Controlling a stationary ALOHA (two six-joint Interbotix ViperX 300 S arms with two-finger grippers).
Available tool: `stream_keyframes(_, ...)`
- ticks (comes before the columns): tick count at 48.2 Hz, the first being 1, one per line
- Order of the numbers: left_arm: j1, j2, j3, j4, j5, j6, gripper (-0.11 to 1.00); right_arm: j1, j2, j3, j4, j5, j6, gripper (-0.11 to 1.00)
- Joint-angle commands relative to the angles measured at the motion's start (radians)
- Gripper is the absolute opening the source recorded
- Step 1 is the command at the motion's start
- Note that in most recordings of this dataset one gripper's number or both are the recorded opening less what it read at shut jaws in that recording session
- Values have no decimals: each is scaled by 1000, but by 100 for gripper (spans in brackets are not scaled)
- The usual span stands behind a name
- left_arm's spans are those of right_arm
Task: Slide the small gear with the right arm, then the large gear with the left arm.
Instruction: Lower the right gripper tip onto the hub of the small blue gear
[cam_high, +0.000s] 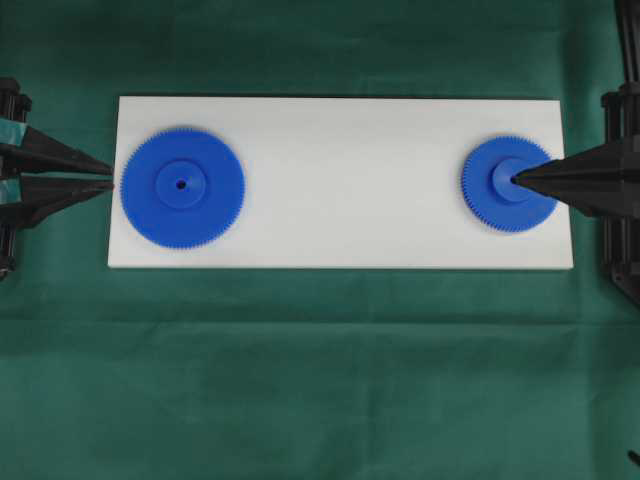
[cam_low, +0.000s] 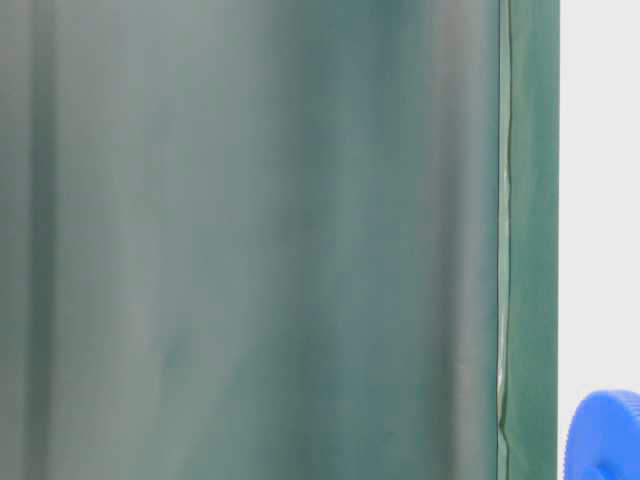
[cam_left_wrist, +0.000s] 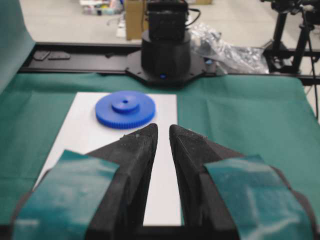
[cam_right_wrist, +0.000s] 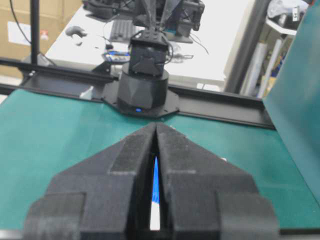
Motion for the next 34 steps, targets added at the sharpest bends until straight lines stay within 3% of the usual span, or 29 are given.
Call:
stream_keyframes(1,46,71,43,-15,72,20,24,-17,21,21,-3,12,-5,50)
stream_keyframes(5,61,141,66,-34,44,8,13,-80,49,43,8,204,9,50)
stream_keyframes(8,60,181,67,-29,-21,6,3,-141,74,58,44,307,32,50)
stream_keyframes(11,60,209,67,-26,-67,11,0,-184,91,83,78,310,44,50)
stream_keyframes(15,60,233,74,-25,-80,12,0,-216,104,104,78,295,57,50)
stream_keyframes(34,60,169,103,-28,-40,0,0,-218,147,101,106,434,130,50)
